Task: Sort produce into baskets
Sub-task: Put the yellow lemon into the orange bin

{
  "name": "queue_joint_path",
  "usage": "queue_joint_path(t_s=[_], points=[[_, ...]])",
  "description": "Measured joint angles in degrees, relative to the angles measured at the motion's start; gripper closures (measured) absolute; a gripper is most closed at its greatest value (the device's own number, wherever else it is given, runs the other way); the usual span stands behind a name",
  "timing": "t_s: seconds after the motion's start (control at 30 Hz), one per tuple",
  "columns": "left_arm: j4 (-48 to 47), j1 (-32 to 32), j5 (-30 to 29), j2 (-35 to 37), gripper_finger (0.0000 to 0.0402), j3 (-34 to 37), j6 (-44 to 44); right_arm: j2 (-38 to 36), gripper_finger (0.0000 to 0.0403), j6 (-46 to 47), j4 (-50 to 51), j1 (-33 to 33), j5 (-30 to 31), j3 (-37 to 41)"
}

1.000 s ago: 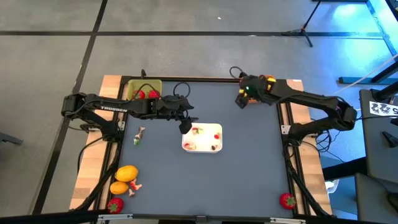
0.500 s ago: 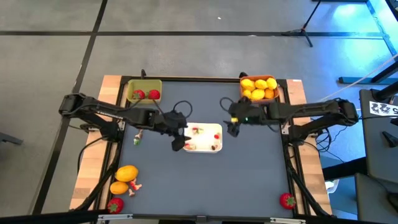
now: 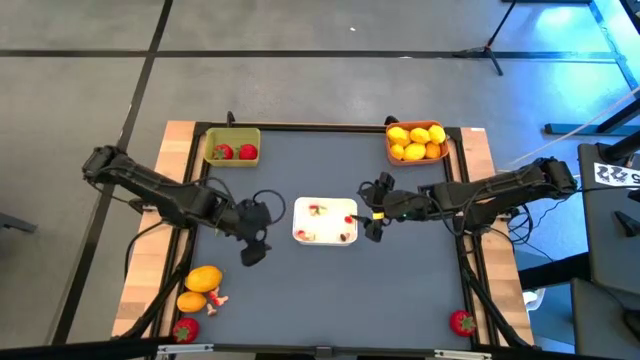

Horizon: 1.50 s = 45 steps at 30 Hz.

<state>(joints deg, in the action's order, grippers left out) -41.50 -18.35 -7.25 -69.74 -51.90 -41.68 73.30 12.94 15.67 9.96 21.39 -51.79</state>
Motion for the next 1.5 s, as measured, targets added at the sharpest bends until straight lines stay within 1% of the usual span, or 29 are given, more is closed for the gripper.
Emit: queue_joint_path(t_s=[0.07,0.13,0.23,0.33,0.4,0.5,0.67,0.73,0.83,0.93,1.03,1.23,1.5], points=[[-3.47,-2.45,0.98,-0.06,0.0100,0.00,-2.09,0.00,0.0068,0.16,-0.16,0.34,0.02,0.00],[-7.13,-4.99,1.77,-0.11,0.0100,0.00,-6.03,0.00,0.0068,0.22,-0.12,0.33,-0.34,0.00],[-12.07,-8.49,3.33,-0.17,0.0100,0.00,-12.24,0.00,0.0068,0.47,-0.19,0.14,-4.74,0.00],[-13.33,-11.48,4.08,-0.17,0.0100,0.00,-16.18,0.00,0.0068,0.62,-0.39,0.14,-7.49,0.00],[-13.27,-12.59,4.31,-0.17,0.0100,0.00,-16.67,0.00,0.0068,0.62,-0.41,0.15,-7.50,0.00],[-13.29,-13.48,4.14,-0.19,0.0100,0.00,-14.28,0.00,0.0068,0.62,-0.43,0.17,-7.50,0.00],[-14.88,-12.79,3.93,-0.39,0.0094,0.00,-13.02,0.00,0.0068,0.62,-0.51,0.14,-7.50,0.00],[-16.45,-12.88,4.03,-0.53,0.0081,0.02,-13.03,0.00,0.0068,1.06,-0.55,0.14,-7.50,0.00],[-17.38,-13.49,4.48,-0.70,0.0051,0.04,-14.21,0.00,0.0068,3.73,-0.90,0.14,-7.52,0.00],[-17.44,-14.75,7.93,-0.67,0.0024,0.04,-15.25,0.00,0.0068,4.84,-0.38,0.21,-7.89,0.00],[-17.44,-16.19,8.66,-0.65,0.0011,0.04,-17.39,0.00,0.0068,4.84,-0.38,0.19,-8.55,0.00],[-17.44,-17.19,8.55,-0.65,0.0009,0.04,-22.79,0.00,0.0068,4.84,-0.36,0.14,-8.52,0.00],[-15.88,-20.17,9.60,-1.37,0.0013,0.04,-26.88,0.00,0.0068,4.81,-0.25,0.14,-8.50,0.00]])
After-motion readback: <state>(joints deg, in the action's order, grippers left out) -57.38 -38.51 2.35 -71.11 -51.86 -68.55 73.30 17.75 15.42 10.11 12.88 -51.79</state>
